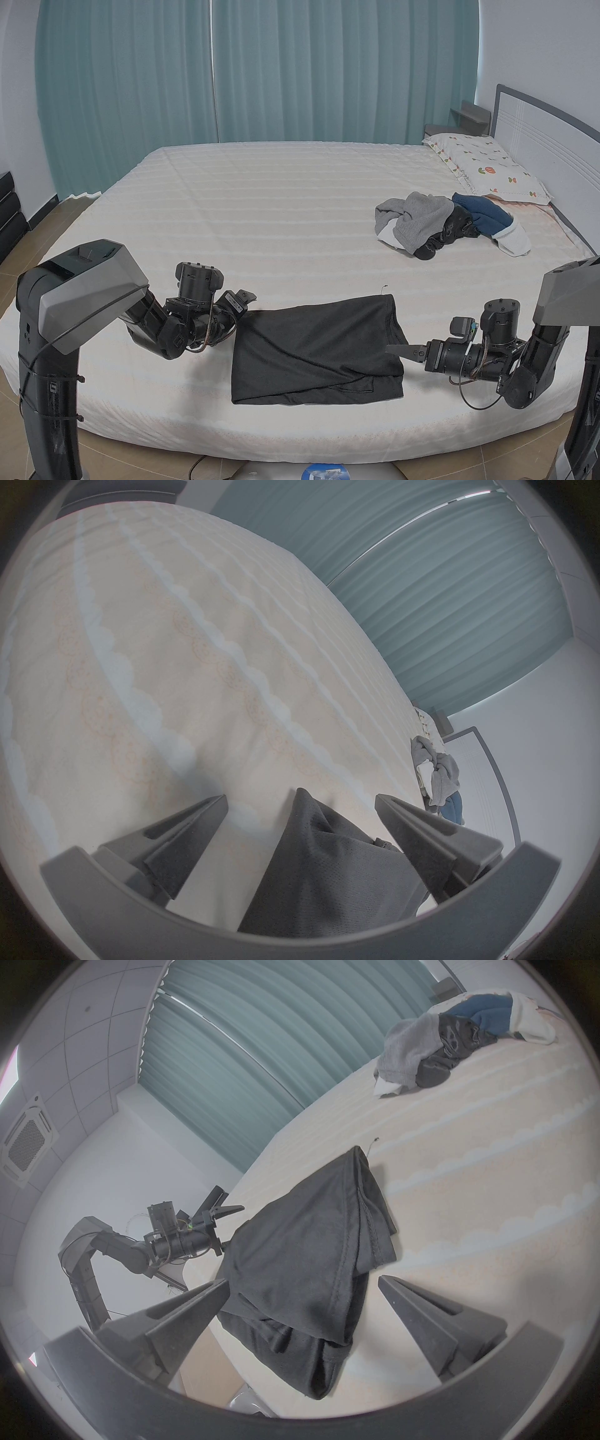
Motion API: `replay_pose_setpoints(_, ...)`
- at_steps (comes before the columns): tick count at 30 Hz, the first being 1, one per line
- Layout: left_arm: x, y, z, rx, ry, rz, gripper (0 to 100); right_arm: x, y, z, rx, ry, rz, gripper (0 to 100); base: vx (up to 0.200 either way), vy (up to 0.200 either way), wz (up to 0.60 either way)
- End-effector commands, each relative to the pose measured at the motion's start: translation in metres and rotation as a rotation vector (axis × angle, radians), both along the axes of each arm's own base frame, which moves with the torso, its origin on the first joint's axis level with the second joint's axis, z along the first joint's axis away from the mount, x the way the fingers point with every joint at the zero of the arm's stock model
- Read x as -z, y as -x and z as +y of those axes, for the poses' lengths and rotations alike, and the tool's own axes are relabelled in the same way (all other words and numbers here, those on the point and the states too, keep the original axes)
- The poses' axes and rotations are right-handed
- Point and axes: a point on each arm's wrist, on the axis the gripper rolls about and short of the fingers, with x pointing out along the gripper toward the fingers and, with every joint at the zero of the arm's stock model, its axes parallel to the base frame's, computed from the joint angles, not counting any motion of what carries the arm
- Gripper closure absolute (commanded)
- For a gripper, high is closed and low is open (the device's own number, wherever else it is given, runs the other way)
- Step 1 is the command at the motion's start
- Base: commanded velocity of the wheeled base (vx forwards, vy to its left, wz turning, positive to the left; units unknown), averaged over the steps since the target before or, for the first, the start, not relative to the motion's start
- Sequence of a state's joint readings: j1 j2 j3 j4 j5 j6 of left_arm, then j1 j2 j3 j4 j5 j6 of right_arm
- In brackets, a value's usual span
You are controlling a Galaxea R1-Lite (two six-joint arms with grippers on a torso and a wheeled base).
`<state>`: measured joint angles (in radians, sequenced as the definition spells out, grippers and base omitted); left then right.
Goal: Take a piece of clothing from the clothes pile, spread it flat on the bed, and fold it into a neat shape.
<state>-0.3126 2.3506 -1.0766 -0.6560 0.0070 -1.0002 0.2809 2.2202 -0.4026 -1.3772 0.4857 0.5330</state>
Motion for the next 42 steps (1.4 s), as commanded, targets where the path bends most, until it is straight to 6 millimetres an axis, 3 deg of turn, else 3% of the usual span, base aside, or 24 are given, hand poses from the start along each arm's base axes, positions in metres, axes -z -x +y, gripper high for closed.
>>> replay_pose_setpoints(1,0.001,0.0,0.0,0.0,-0.001,0.001,0,0.016,-0.003,0.005,-0.011,0.009,0.03,0,0.0,0.0,0.0)
replay_pose_setpoints(6,0.001,-0.001,0.0,0.001,-0.002,0.0,0,0.017,-0.002,0.009,-0.023,0.009,0.028,0,0.0,0.0,0.0)
replay_pose_setpoints(7,0.001,-0.001,0.0,0.001,-0.002,0.0,0,0.017,-0.002,0.009,-0.023,0.009,0.028,100,0.0,0.0,0.0)
replay_pose_setpoints(30,0.001,0.004,0.001,0.003,-0.011,0.011,0,0.002,0.029,-0.007,-0.02,0.031,0.051,100,0.0,0.0,0.0)
replay_pose_setpoints(38,-0.027,0.056,0.008,0.087,-0.04,0.041,0,0.004,0.034,-0.008,-0.023,0.026,0.043,100,0.0,0.0,0.0)
replay_pose_setpoints(41,-0.026,0.066,0.008,0.097,-0.045,0.059,0,0.005,0.034,-0.006,-0.028,0.026,0.043,100,0.0,0.0,0.0)
replay_pose_setpoints(42,-0.023,0.08,0.011,0.108,-0.053,0.091,0,0.007,0.032,-0.005,-0.029,0.025,0.045,100,0.0,0.0,0.0)
